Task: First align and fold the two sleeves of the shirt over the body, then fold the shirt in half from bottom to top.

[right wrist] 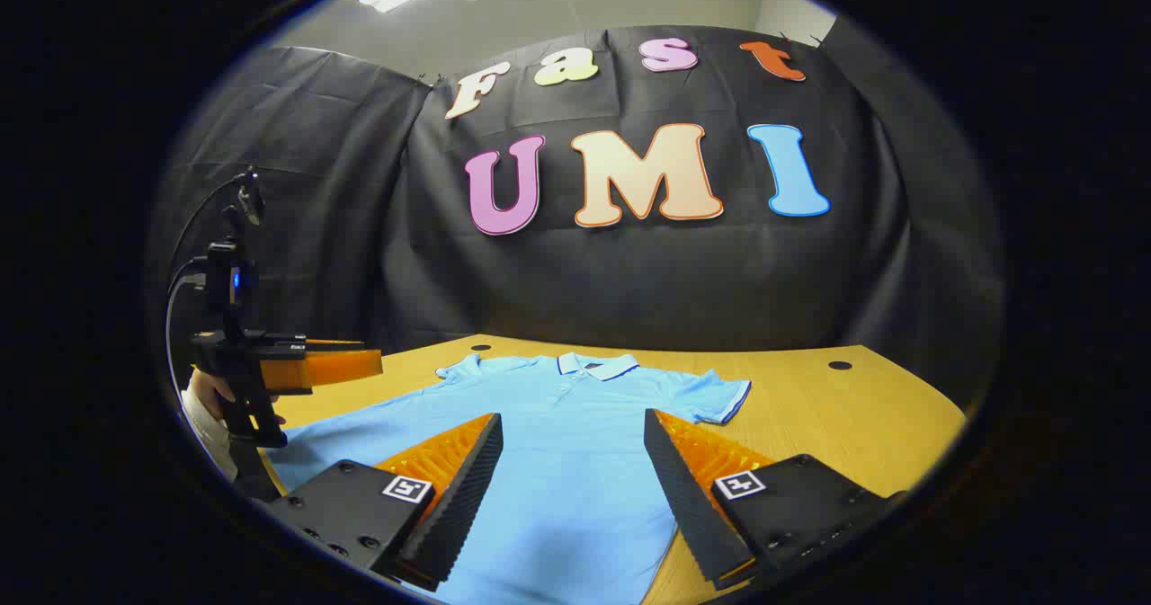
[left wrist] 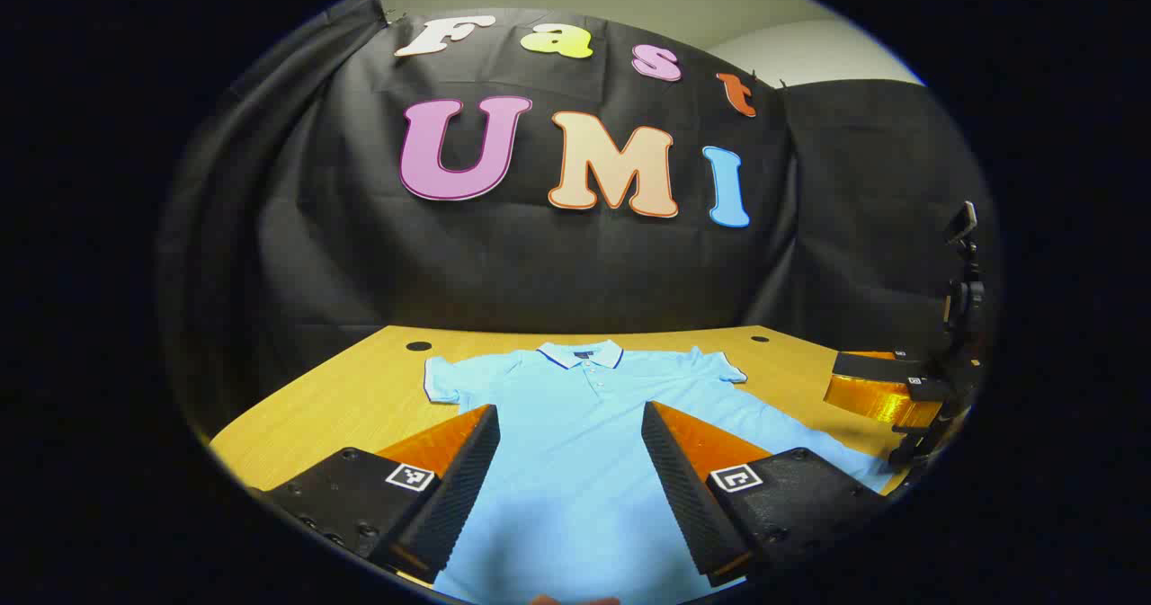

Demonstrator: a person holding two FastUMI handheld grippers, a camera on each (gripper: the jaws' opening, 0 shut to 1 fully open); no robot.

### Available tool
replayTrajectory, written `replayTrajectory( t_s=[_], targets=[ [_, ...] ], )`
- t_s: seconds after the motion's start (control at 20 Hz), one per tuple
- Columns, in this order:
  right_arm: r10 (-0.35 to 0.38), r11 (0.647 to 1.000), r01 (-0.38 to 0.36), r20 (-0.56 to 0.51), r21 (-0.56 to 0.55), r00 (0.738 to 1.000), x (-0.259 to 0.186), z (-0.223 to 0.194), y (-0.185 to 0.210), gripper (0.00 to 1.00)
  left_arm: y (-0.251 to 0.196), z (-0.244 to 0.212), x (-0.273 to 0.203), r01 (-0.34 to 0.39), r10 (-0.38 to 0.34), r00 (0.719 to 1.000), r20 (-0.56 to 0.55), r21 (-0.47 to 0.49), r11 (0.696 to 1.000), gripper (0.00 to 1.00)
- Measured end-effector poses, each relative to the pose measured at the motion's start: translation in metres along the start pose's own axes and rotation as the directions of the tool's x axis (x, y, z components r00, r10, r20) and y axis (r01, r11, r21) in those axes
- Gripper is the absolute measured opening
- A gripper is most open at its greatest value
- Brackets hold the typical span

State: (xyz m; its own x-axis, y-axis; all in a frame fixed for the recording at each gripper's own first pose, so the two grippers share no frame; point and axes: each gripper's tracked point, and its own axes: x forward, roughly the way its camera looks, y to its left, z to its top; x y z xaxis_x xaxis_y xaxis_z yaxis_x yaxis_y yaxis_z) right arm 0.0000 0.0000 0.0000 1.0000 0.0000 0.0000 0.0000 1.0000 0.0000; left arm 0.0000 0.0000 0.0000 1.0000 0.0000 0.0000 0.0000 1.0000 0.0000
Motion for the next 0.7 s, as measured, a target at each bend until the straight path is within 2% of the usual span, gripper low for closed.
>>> replayTrajectory(
  t_s=[0.35,0.5,0.55,0.65,0.7],
  targets=[
    [-0.001,1.000,0.001,-0.017,0.010,1.000,0.000,-0.003,0.004,0.98,0.003,0.004,-0.005,-0.011,0.010,1.000,0.006,0.024,1.000,0.94],
    [0.012,1.000,-0.011,-0.023,0.020,1.000,0.003,-0.003,0.010,0.98,0.007,0.006,-0.006,-0.021,0.021,1.000,-0.002,0.009,1.000,0.94],
    [0.014,1.000,-0.013,-0.032,0.018,0.999,0.003,-0.005,0.012,1.00,0.010,0.004,-0.006,-0.035,0.035,0.999,-0.021,0.011,0.999,0.95],
    [0.017,1.000,-0.017,-0.056,0.017,0.998,0.005,-0.012,0.015,0.98,0.017,0.005,-0.010,-0.067,0.067,0.997,-0.024,-0.010,0.998,0.95],
    [0.028,0.999,-0.026,-0.061,0.019,0.998,0.006,-0.012,0.018,0.98,0.014,0.006,-0.011,-0.057,0.056,0.998,-0.031,-0.024,0.998,0.95]
  ],
)
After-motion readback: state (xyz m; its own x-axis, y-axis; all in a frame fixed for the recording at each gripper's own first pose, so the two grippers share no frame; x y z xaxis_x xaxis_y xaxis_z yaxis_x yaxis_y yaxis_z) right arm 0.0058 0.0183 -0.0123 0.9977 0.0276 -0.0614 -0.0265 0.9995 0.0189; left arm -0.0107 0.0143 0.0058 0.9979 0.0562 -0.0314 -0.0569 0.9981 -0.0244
